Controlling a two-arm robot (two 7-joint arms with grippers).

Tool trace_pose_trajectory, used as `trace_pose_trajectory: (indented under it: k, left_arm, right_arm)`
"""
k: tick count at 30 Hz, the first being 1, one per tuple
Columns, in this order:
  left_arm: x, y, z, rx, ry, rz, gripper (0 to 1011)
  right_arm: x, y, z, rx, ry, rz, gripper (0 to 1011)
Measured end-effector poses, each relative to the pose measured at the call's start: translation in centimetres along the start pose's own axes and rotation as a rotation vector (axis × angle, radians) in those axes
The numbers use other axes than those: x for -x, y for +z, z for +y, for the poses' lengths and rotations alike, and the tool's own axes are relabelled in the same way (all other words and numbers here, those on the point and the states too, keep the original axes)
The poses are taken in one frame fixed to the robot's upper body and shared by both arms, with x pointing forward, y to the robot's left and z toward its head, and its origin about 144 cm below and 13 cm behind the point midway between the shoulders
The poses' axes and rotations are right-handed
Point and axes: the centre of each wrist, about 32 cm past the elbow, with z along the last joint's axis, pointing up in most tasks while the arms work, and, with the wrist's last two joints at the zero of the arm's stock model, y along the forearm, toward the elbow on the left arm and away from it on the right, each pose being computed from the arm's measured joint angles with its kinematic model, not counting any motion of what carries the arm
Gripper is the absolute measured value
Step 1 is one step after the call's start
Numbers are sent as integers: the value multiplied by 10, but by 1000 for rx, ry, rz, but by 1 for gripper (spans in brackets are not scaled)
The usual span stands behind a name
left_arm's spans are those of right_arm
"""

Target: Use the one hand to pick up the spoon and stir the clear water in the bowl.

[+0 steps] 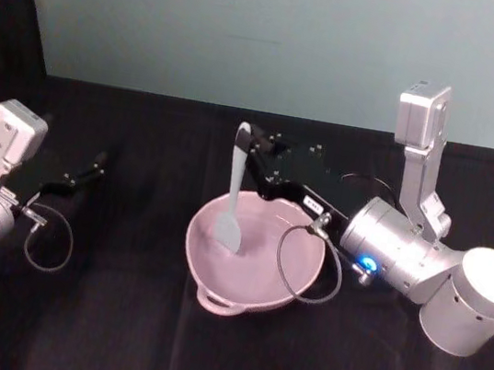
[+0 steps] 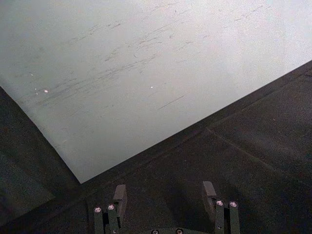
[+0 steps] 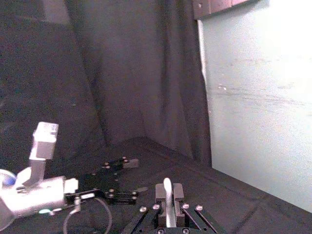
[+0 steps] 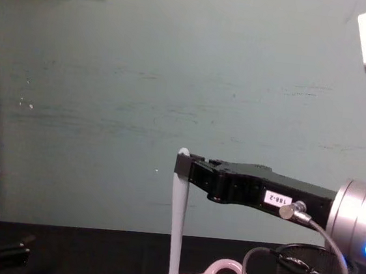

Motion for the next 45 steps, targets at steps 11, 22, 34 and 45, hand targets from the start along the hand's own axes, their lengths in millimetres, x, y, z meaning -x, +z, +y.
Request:
trace_pose_trajectory:
  k: [11,22,34,45]
  left_arm:
    - [0,0,0,0,0,0,1011]
    - [0,0,0,0,0,0,1011]
    - [0,0,0,0,0,0,1011]
    - [0,0,0,0,0,0,1011]
  right_arm:
    - [-24,-2,-3,-30,-79,-17,98]
    - [-23,5,-29,-9,-111,-36,98]
    - [2,8,-36,23,-41,-31,98]
    - [10,4,-15,16,13,-11,98]
